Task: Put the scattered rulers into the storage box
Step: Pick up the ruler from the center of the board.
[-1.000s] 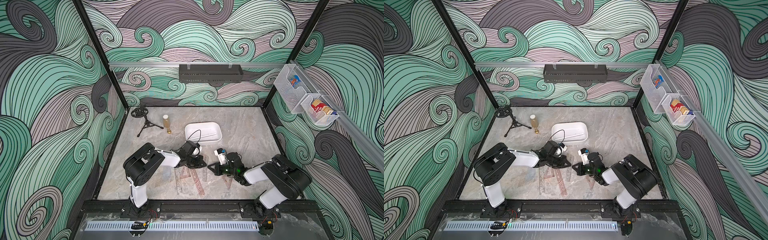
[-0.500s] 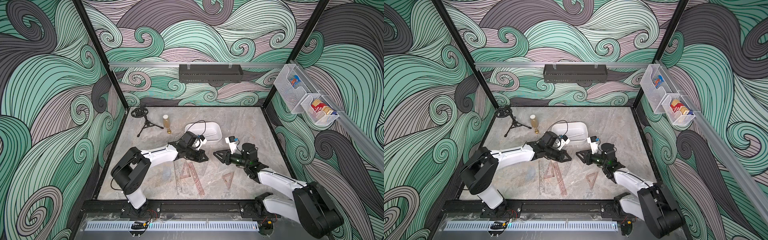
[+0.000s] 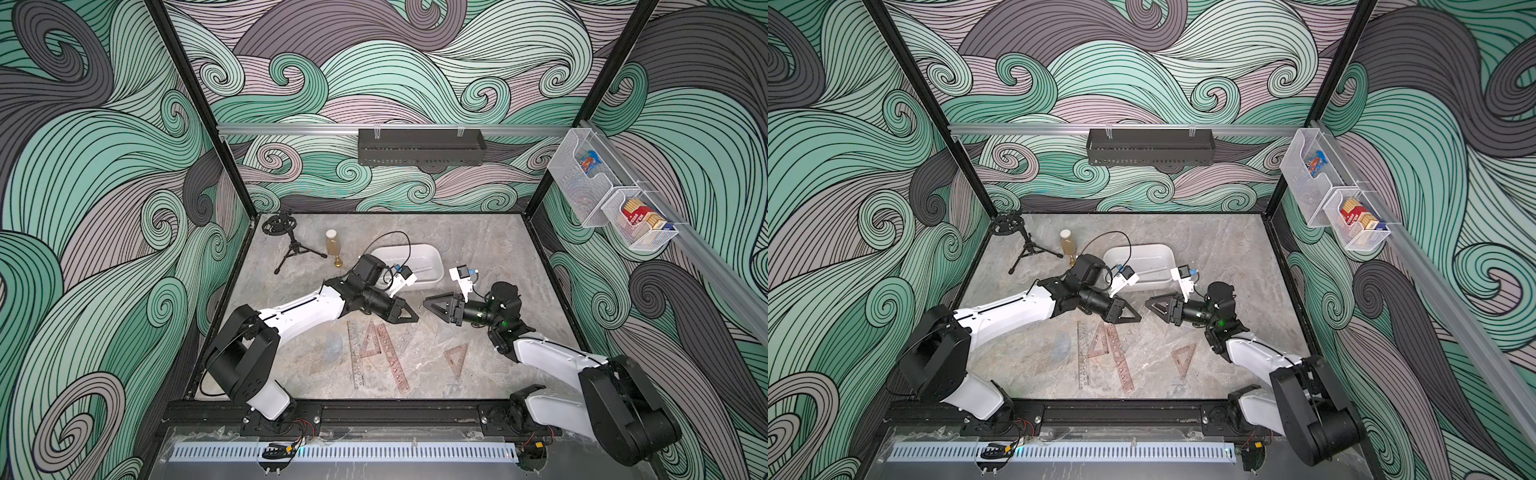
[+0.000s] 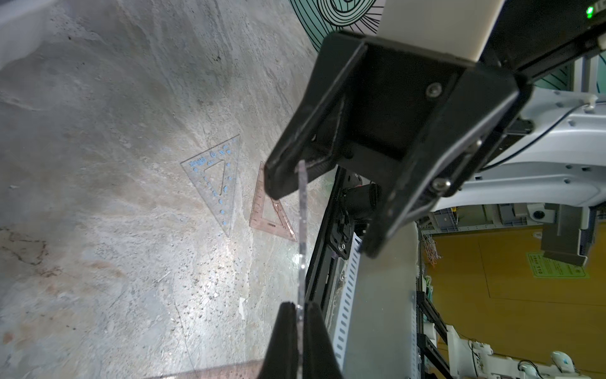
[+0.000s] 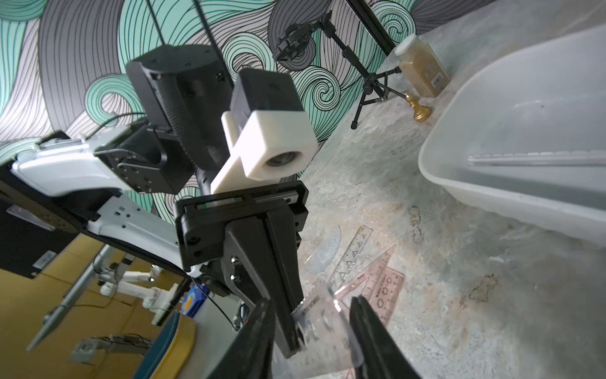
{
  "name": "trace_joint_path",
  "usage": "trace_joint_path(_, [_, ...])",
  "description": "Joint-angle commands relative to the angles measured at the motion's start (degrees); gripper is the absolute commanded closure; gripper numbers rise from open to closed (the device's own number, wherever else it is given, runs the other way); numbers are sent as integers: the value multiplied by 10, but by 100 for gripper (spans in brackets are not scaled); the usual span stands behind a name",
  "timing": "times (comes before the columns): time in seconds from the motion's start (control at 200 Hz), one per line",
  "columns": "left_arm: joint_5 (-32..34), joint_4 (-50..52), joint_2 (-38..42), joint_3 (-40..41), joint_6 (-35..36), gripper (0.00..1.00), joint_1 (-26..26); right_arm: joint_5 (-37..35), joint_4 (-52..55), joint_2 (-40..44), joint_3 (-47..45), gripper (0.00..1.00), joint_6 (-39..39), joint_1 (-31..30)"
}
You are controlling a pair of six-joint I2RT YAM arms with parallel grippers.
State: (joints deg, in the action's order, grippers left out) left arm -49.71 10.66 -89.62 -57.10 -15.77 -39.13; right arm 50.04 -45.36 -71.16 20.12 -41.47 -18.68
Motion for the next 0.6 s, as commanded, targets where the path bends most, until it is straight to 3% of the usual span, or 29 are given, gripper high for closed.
trace_joint_path(0.0, [-25,10,9,2,17,100,5,26,-57,-11,-1,76,-26,-2])
trace_joint_path(0.15, [-20,10,11,2,16,100,8,27,-60,-15,2,100,-34,-4])
trace_joint_path(0.19, [-11,12,13,0,16,100,9,21,-57,-15,3,100,-36,-3])
trace_joint_path(0.37, [98,21,36,-5,-6,41,44,-70,25,-16,44,100,-27,1])
trace_joint_path(0.43, [159,21,49,-9,-20,34,63,-124,41,-24,68,100,-36,8])
trace_joint_path(0.595, [330,17,97,-12,-54,32,107,-217,33,-98,144,100,-74,36])
